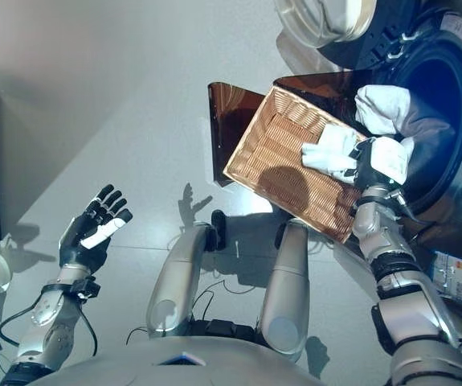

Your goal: Pick up the clothes and place them into the washing machine

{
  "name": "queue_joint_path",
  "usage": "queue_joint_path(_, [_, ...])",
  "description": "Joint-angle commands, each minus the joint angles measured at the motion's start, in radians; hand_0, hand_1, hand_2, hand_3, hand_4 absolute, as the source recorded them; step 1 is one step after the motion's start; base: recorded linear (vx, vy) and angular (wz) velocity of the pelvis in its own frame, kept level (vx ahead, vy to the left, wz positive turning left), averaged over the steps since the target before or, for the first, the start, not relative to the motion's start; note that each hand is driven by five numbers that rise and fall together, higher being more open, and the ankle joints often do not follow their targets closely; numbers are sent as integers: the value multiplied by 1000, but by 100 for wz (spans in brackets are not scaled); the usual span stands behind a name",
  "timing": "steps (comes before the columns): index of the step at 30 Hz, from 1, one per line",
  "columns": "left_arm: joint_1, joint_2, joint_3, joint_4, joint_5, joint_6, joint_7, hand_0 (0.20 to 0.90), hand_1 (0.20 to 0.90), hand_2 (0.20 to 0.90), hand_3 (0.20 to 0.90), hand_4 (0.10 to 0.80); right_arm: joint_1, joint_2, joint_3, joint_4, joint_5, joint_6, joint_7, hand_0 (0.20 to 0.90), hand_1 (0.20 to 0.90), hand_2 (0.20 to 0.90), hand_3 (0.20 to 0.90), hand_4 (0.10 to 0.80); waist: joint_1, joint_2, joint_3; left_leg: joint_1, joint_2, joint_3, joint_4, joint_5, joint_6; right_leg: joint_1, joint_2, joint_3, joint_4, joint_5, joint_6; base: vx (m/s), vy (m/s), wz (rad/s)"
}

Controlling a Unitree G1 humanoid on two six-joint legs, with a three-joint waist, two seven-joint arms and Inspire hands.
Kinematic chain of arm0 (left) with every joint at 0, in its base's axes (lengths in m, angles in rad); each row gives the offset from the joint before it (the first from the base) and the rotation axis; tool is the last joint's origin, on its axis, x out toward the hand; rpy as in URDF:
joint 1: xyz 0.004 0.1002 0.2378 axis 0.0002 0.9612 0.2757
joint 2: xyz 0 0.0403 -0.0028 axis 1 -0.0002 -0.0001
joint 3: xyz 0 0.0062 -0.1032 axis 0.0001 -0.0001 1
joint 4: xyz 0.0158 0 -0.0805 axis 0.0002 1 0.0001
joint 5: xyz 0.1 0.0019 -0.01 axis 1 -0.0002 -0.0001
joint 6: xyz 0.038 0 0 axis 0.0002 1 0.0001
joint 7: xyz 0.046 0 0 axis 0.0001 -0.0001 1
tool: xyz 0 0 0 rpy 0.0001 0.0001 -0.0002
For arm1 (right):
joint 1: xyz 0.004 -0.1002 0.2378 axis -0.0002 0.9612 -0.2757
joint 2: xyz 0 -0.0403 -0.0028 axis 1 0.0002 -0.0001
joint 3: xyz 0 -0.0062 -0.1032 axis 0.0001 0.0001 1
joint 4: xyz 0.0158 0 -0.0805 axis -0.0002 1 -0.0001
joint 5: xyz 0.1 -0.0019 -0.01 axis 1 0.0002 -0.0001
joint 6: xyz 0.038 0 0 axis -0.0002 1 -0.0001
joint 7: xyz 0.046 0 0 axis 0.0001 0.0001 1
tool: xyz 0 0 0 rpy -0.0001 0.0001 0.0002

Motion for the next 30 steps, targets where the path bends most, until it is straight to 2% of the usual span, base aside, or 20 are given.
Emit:
queue_joint_path(1, [4,29,82,-2,-12,-99,0,900,900,900,900,800,23,3,-77,-89,256,-163,9,200,200,200,200,300,-30,6,-57,32,-31,17,-168,89,3,88,-14,-42,-141,49,-2,-5,-29,13])
queue_joint_path(2, [-2,21,84,3,-12,-99,4,900,900,900,900,800,39,22,-95,-111,315,-181,35,200,200,200,200,300,-33,4,-57,41,-32,16,-205,126,10,94,-10,-47,-175,85,-5,-5,-21,12])
queue_joint_path(3, [-7,11,82,6,-12,-96,5,900,900,900,900,800,53,42,-117,-117,376,-203,52,200,200,200,200,300,-36,3,-59,55,-34,14,-226,134,9,108,-12,-52,-192,89,-4,26,-22,7])
queue_joint_path(4, [-21,-12,77,26,-12,-94,9,900,900,900,900,800,61,97,-176,-104,546,-256,91,200,200,200,200,300,-39,2,-59,92,-42,7,-267,145,8,136,-14,-60,-222,96,1,79,-19,3])
queue_joint_path(5, [-22,-12,77,26,-13,-94,9,900,900,900,900,800,61,97,-177,-103,547,-257,92,200,200,200,200,300,-39,2,-57,94,-42,7,-268,145,8,139,-15,-60,-222,96,1,80,-17,-1])
queue_joint_path(7, [-41,-44,56,38,-16,-91,16,900,900,900,900,800,48,187,-267,-43,818,-323,161,200,200,200,200,300,-37,3,-48,123,-51,-4,-285,150,7,168,-19,-65,-229,93,5,59,-17,3])
queue_joint_path(9, [-48,-46,50,37,-18,-90,20,900,900,900,900,800,30,201,-282,-21,872,-331,173,200,200,200,200,300,-34,6,-43,121,-53,-5,-279,150,7,173,-20,-65,-228,91,4,0,0,0])
queue_joint_path(11, [-56,-53,27,30,-38,-84,28,900,900,900,900,800,-38,244,-339,34,1097,-359,231,200,200,200,200,300,-21,22,-38,114,-55,-7,-270,150,5,171,-25,-66,-217,83,1,2,1,2])
queue_joint_path(16, [-58,-62,-1,32,-55,-69,31,900,900,900,900,800,-127,287,-452,147,1400,-398,293,200,200,200,200,300,-2,53,-45,134,-62,-10,-302,159,1,179,-30,-61,-218,71,1,17,25,3])
queue_joint_path(26, [-70,-52,-44,20,-70,-60,36,900,900,900,900,800,-256,234,-570,217,1608,-457,300,200,200,200,200,300,23,90,-68,133,-73,-10,-315,164,3,173,-40,-58,-216,64,4,8,13,4])
queue_joint_path(30, [-68,-39,-52,5,-72,-68,32,900,900,900,900,800,-312,145,-611,196,1602,-503,249,200,200,200,200,300,27,108,-73,126,-74,-7,-319,166,3,159,-43,-51,-209,60,7,0,0,0])
